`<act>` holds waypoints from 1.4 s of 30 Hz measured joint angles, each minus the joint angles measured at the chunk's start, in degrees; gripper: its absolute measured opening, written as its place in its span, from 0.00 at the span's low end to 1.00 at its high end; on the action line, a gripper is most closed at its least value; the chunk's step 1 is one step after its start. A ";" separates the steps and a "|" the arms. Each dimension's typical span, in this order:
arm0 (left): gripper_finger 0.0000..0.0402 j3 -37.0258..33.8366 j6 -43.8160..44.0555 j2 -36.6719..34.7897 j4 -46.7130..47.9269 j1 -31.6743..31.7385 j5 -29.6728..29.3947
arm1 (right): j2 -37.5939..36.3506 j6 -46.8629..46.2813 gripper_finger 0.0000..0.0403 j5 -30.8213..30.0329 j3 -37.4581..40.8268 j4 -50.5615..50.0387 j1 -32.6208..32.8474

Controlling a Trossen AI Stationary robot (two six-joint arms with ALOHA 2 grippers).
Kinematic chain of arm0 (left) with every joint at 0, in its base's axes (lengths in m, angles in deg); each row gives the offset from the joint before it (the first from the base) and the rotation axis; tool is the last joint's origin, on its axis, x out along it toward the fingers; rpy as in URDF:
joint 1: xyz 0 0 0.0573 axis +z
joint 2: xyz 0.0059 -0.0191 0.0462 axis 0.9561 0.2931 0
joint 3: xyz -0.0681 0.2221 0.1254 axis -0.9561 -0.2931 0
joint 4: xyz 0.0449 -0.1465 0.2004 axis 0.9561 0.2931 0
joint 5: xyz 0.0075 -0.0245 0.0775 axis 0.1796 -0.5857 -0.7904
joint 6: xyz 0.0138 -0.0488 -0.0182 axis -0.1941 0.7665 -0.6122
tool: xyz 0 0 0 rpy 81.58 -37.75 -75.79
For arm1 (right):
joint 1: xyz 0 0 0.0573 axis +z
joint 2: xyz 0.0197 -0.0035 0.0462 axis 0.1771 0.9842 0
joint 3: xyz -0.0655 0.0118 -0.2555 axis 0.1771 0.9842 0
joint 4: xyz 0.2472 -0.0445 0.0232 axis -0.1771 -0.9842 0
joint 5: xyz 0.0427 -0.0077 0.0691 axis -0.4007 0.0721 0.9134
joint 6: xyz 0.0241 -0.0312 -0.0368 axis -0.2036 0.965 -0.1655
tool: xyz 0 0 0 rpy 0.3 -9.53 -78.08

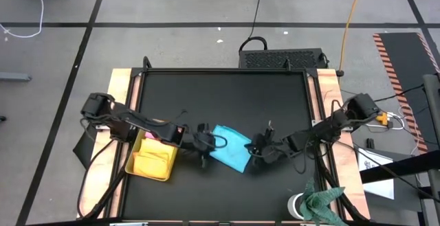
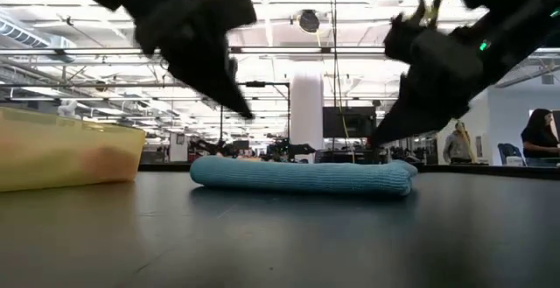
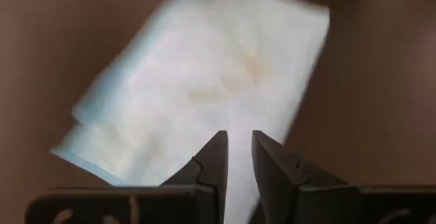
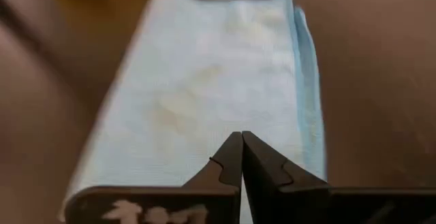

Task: Fold microfiber towels
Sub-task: Fold the blue microfiber towel

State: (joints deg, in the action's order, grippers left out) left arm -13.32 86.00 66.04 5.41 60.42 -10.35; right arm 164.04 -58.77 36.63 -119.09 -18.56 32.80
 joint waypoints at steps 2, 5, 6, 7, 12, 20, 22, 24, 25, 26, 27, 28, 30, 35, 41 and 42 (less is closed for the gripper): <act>0.17 -0.06 0.29 2.69 0.10 -0.86 0.49 | 0.35 3.15 0.00 2.25 0.04 -1.27 -1.67; 0.17 -0.06 0.34 6.91 0.43 -1.21 -1.09 | 0.19 4.39 0.00 4.11 0.00 -3.89 -3.07; 0.17 -0.06 0.17 8.33 0.49 -1.06 -1.67 | 0.21 3.80 0.00 4.12 0.00 -5.59 -3.03; 0.17 -0.07 -0.22 9.76 0.47 -0.78 -2.31 | 0.23 2.52 0.00 4.10 0.02 -7.45 -2.69; 0.17 0.26 -5.90 12.05 -0.63 1.04 -4.53 | 0.24 -8.37 0.00 3.89 0.02 -14.25 3.12; 0.17 -0.22 -19.42 3.24 6.13 2.12 -4.94 | 0.24 -19.59 0.00 -4.82 -0.73 -3.21 16.60; 0.17 -0.06 -18.58 0.84 6.43 2.10 -3.85 | 0.24 -11.89 0.00 -4.87 -1.35 0.55 18.13; 0.17 -0.12 -16.55 -0.56 6.98 1.96 -2.17 | 0.39 -1.54 0.00 -2.31 -1.61 4.72 18.37; 0.17 -0.13 -15.09 -0.78 6.04 1.96 -1.76 | 0.82 3.82 0.00 -0.72 -1.65 6.51 17.84; 0.17 -0.09 -13.61 -0.80 4.83 1.92 -1.51 | 1.24 9.04 0.00 0.48 -1.66 7.74 17.20; 0.17 -0.07 -11.79 -0.75 4.20 1.93 -1.41 | 1.65 13.91 0.01 1.04 -1.63 8.28 16.38; 0.17 -0.08 -9.83 -0.65 4.19 1.99 -1.32 | 2.33 17.24 0.01 1.14 -1.62 9.13 15.32; 0.17 -0.01 -6.39 0.94 2.91 2.63 -1.31 | 3.42 22.62 0.05 2.75 -1.66 9.42 12.75; 0.17 -0.09 0.16 4.39 4.80 5.35 -2.42 | 6.72 36.88 0.21 12.45 -2.17 11.35 6.25; 0.17 -0.08 1.84 8.10 5.28 7.90 -1.95 | 10.64 51.96 0.37 16.29 -5.67 11.13 2.41; 0.17 -0.08 1.91 8.58 4.78 8.11 -1.95 | 11.18 53.85 0.37 17.26 -5.94 11.14 2.08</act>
State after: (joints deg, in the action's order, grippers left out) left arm -13.40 87.91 74.61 10.19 68.53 -12.31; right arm 175.22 -4.92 53.89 -125.02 -7.42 34.88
